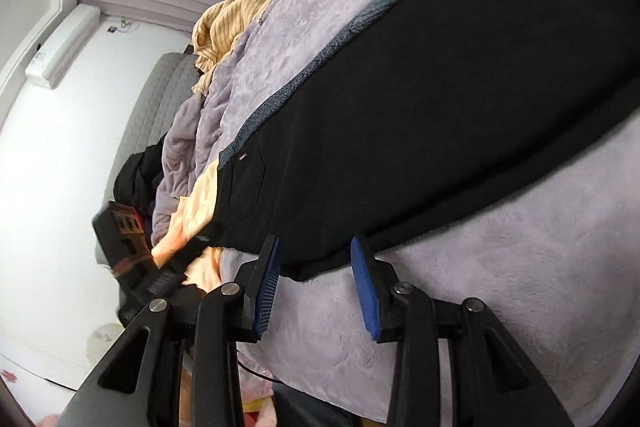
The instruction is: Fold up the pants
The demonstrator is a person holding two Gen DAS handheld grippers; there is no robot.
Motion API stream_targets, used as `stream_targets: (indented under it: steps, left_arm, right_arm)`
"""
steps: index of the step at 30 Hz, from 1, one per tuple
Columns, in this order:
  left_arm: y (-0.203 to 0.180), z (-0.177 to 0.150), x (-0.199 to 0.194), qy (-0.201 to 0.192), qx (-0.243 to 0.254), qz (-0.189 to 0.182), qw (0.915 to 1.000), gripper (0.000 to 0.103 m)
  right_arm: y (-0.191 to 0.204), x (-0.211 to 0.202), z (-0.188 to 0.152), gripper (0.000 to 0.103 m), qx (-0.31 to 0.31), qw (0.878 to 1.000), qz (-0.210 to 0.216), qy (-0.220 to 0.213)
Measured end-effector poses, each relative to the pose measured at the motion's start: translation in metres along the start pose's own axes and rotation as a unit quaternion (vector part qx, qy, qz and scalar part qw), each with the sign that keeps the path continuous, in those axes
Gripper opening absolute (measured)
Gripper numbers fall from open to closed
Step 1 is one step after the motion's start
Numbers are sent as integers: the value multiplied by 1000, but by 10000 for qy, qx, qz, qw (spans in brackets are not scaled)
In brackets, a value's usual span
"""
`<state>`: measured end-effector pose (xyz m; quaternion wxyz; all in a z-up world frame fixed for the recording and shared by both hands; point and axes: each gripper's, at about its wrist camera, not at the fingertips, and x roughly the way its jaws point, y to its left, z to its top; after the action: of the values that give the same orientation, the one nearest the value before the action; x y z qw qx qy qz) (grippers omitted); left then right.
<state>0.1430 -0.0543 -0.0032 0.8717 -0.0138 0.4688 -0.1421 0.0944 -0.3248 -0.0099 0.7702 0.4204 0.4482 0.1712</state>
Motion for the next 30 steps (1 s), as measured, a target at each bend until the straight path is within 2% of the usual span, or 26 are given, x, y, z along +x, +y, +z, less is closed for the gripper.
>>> stream_targets:
  steps: [1, 2, 4, 5, 12, 13, 14, 15, 16, 19, 21, 24, 28, 30]
  left_arm:
    - [-2, -4, 13, 145, 55, 126, 9998, 103]
    - [-4, -10, 20, 121, 156, 222, 9996, 103]
    - [-7, -20, 18, -213, 393, 302, 9985, 103]
    - [-6, -22, 17, -252, 405, 265, 9985, 103]
    - [18, -23, 11, -396, 140, -459, 9981, 103]
    - [20, -23, 10, -414, 90, -546, 9976, 103]
    - [22, -23, 10, -420, 44, -617, 9972, 103]
    - [23, -22, 9, -417, -5, -676, 9968, 103]
    - [24, -23, 7, -397, -34, -699, 9968, 103]
    - [20, -27, 5, -366, 146, -599, 9974, 103]
    - [15, -31, 8, -401, 371, -435, 9976, 103]
    - [7, -35, 11, -424, 511, -241, 9975, 103]
    - [2, -37, 6, -344, 517, -80, 9980, 103]
    - [4, -33, 1, -224, 454, -69, 9987, 103]
  right_arm:
    - [-2, 4, 1, 41, 59, 10000, 55, 5]
    - [-3, 8, 1, 41, 123, 9999, 89, 21]
    - [-6, 16, 1, 41, 248, 9996, 109, 52]
    - [-7, 18, 1, 41, 285, 9995, 83, 52]
    - [-13, 28, -1, 41, 488, 9985, 190, -175]
    - [-14, 29, 0, 37, 543, 9980, 231, -209]
    - [-15, 31, 1, 18, 593, 9977, 217, -229]
    - [-13, 33, 3, 12, 629, 9977, 140, -215]
    - [-10, 32, 3, 12, 630, 9977, 139, -226]
    - [15, 23, 4, 11, 98, 9993, 30, -356]
    - [24, 23, 3, 10, -138, 9995, -78, -267]
    - [13, 36, -2, 9, -229, 9979, -597, -73]
    - [-2, 36, -9, 9, -52, 9993, -314, -195]
    - [0, 28, -9, 12, -146, 9990, -392, -180]
